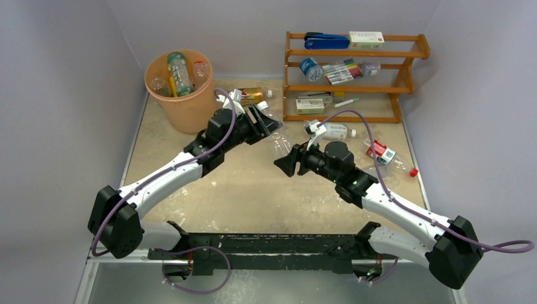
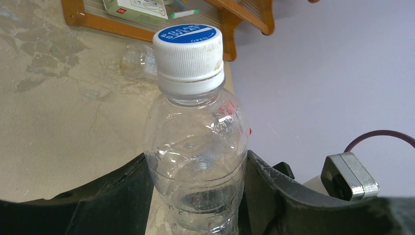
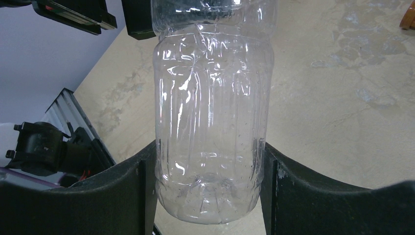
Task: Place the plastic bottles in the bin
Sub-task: Pick up the plastic bottle at the center of the board, then place the plastic bottle in the trash bin.
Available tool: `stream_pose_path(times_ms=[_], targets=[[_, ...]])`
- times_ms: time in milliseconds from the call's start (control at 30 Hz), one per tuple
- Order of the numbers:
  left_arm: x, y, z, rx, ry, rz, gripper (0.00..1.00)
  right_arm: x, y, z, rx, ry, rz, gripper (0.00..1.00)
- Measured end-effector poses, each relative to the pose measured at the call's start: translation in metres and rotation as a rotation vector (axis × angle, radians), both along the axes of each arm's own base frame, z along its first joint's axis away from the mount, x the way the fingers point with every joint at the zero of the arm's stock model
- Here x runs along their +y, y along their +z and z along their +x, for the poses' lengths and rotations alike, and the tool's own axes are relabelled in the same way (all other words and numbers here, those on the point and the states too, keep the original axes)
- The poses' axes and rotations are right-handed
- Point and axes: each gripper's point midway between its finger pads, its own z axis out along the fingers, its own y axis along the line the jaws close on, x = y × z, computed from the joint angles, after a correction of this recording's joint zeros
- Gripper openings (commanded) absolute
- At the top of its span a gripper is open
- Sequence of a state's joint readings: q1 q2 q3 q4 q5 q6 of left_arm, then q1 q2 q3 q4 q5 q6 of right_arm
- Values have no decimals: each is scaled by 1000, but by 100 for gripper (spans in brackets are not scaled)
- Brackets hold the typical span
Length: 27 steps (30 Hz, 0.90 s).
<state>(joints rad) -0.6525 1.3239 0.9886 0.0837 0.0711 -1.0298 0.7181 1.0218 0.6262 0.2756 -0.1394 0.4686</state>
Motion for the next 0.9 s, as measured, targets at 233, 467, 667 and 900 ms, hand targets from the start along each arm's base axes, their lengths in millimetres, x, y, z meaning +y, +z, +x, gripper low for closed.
stream_pose_path(times_ms=[233,467,667,900], targets=[[5,-1,3,6,-1,3,50,0,0,0,6,-7,2,100],[56,12,44,6,105,48,50,-5,10,-5,7,-14,13,100],[121,73,88,-99,221,40,52,-16,31,-17,-25,-19,49,100],[213,115,128,-172,380,33,54,-22,23,-25,-5,-24,62,100]])
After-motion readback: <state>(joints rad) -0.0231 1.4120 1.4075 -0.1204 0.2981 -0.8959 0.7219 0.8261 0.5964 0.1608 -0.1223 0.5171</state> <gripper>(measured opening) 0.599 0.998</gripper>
